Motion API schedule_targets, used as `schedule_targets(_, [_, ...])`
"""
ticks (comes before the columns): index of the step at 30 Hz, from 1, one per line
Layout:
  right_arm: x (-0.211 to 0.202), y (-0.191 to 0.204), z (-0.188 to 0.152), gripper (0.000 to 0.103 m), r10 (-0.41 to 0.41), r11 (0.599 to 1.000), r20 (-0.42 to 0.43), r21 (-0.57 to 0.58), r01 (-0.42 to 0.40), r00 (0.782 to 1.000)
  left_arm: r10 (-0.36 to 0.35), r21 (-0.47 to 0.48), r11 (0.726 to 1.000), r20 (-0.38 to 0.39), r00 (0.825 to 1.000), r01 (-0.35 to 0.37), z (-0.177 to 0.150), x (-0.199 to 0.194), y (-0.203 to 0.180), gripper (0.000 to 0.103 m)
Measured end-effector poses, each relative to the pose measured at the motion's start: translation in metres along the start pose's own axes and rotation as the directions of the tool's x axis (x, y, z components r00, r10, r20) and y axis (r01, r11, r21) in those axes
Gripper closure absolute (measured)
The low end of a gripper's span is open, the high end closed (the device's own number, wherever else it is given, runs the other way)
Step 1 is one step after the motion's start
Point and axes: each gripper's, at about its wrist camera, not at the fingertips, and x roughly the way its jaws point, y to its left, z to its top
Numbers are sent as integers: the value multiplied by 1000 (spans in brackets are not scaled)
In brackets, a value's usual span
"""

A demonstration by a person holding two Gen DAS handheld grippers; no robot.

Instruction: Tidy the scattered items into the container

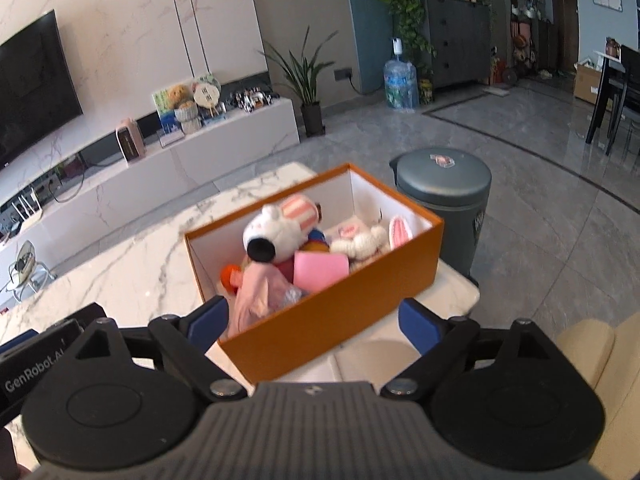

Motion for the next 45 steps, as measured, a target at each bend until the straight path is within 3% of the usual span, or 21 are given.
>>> schedule_targets(13, [8, 8, -21, 10, -12, 1000, -37, 5, 13, 999, -13, 1, 1000, -37, 999, 13, -16, 3, 10, 8])
schedule_targets(45, [2, 24, -22, 10, -44, 999, -17, -11, 43, 999, -13, -34, 999, -56, 998, 11, -12, 3, 20, 16])
